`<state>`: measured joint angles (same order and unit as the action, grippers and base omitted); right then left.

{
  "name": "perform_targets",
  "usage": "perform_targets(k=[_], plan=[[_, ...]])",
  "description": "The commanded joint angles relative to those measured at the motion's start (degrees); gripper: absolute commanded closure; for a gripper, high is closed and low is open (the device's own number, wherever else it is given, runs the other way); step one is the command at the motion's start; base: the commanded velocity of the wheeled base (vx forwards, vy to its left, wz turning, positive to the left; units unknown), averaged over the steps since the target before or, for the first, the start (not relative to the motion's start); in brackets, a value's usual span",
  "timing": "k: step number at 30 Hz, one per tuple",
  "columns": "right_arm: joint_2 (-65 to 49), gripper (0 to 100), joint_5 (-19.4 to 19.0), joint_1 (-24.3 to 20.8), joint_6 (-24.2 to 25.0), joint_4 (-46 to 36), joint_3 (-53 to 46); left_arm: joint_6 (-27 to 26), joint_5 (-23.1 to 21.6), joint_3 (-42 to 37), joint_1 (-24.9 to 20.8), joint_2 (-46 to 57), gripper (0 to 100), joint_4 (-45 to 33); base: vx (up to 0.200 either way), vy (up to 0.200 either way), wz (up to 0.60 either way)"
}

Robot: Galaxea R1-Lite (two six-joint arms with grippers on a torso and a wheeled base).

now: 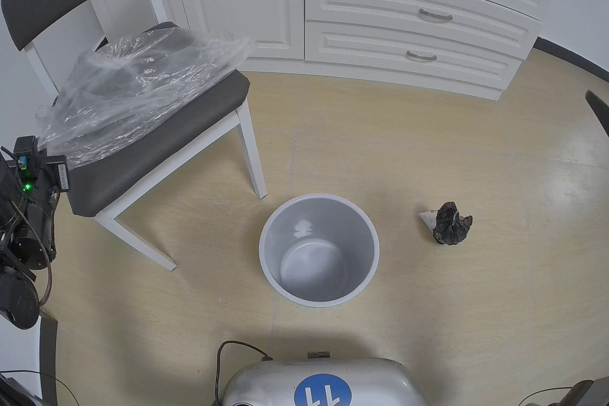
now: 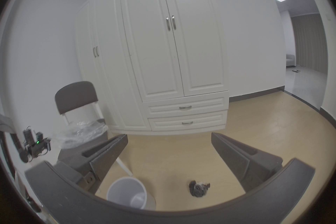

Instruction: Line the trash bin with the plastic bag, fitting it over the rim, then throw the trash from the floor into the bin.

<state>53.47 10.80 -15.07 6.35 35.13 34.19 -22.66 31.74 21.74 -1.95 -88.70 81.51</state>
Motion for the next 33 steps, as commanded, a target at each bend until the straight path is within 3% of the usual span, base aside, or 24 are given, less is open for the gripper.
perform_targets(k=[1,4,8,11,15,20,22,25,29,33], plan=[[15.17,0,5.63,-7.61,1.21,11.71,-2.91,6.14,-8.72,1.12,-12.02,3.44,100,-0.56,0.000,0.000,0.00],[19.92,0,5.99,-9.19,0.86,13.21,-3.70,11.24,-11.62,1.38,-17.03,3.80,100,-1.26,0.000,0.000,0.00],[23.17,0,6.07,-9.98,0.86,14.61,-4.31,15.02,-13.11,1.82,-19.85,3.80,100,-1.53,0.000,0.000,0.00],[27.22,0,6.69,-11.04,0.86,18.04,-5.10,20.38,-13.46,3.58,-25.74,3.80,100,-1.70,0.000,0.000,0.00],[30.56,0,7.66,-11.56,0.33,21.82,-6.07,20.73,-13.55,4.63,-27.84,3.01,100,-1.70,0.000,0.000,0.00],[31.35,0,10.03,-17.54,-2.31,25.42,-8.62,20.73,-13.55,3.40,-31.45,2.30,100,-1.44,0.000,0.000,0.00],[31.87,0,13.46,-21.41,-4.15,26.48,-9.41,20.55,-13.46,1.29,-35.49,3.09,100,-1.26,0.000,0.000,0.00],[31.43,0,15.04,-23.96,-4.33,26.83,-9.85,20.38,-13.46,-0.29,-39.01,4.15,100,-1.09,0.000,0.000,0.00],[29.76,0,18.12,-30.99,-6.53,26.83,-11.78,20.38,-13.29,-0.82,-44.02,6.17,100,-1.09,0.000,0.000,0.00],[30.64,0,20.22,-33.45,-7.58,27.71,-12.75,20.20,-13.29,-1.08,-47.00,8.45,100,-1.35,0.000,0.000,0.00]])
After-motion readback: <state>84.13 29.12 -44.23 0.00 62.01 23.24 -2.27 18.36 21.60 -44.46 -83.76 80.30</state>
